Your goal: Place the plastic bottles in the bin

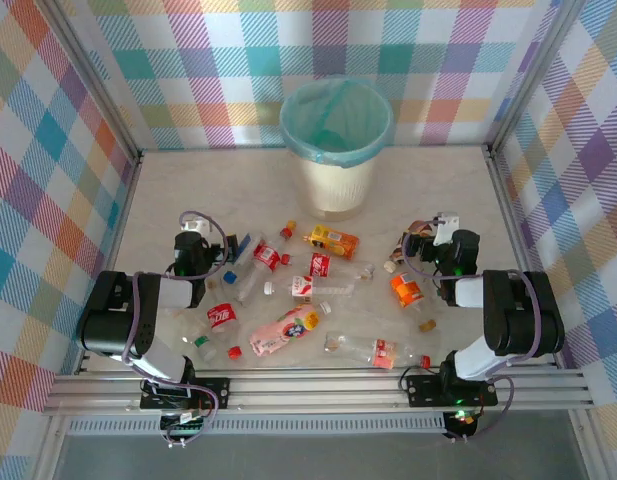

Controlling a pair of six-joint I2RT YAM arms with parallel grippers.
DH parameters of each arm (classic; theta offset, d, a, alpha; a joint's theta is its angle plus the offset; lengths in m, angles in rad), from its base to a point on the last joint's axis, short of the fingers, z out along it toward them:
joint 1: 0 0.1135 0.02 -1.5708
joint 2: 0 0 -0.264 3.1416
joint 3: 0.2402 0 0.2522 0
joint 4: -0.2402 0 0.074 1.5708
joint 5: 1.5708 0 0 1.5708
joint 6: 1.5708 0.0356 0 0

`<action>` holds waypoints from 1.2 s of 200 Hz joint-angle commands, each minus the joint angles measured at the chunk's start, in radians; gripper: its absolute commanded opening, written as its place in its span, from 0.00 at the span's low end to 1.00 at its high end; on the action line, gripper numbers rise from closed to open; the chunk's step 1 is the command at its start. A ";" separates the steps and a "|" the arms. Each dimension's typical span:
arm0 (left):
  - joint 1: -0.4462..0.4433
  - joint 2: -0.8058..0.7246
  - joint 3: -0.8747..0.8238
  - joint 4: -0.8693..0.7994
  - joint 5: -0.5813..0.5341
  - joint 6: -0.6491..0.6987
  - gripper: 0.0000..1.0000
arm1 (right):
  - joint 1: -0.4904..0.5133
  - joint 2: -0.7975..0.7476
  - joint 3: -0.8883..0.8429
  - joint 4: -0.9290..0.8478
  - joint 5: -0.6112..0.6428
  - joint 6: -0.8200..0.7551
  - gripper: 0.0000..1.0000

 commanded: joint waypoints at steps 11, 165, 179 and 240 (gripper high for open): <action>0.011 -0.002 0.018 0.004 0.014 -0.003 1.00 | 0.005 -0.006 0.019 -0.002 0.002 0.004 1.00; 0.012 -0.001 0.021 0.001 0.016 -0.003 1.00 | 0.007 -0.005 0.021 -0.003 0.004 0.005 1.00; 0.012 -0.002 0.018 0.005 0.016 -0.004 1.00 | 0.007 -0.005 0.021 -0.003 0.004 0.005 1.00; 0.011 -0.082 0.046 -0.110 -0.048 -0.025 1.00 | 0.007 -0.158 0.057 -0.190 0.057 0.025 1.00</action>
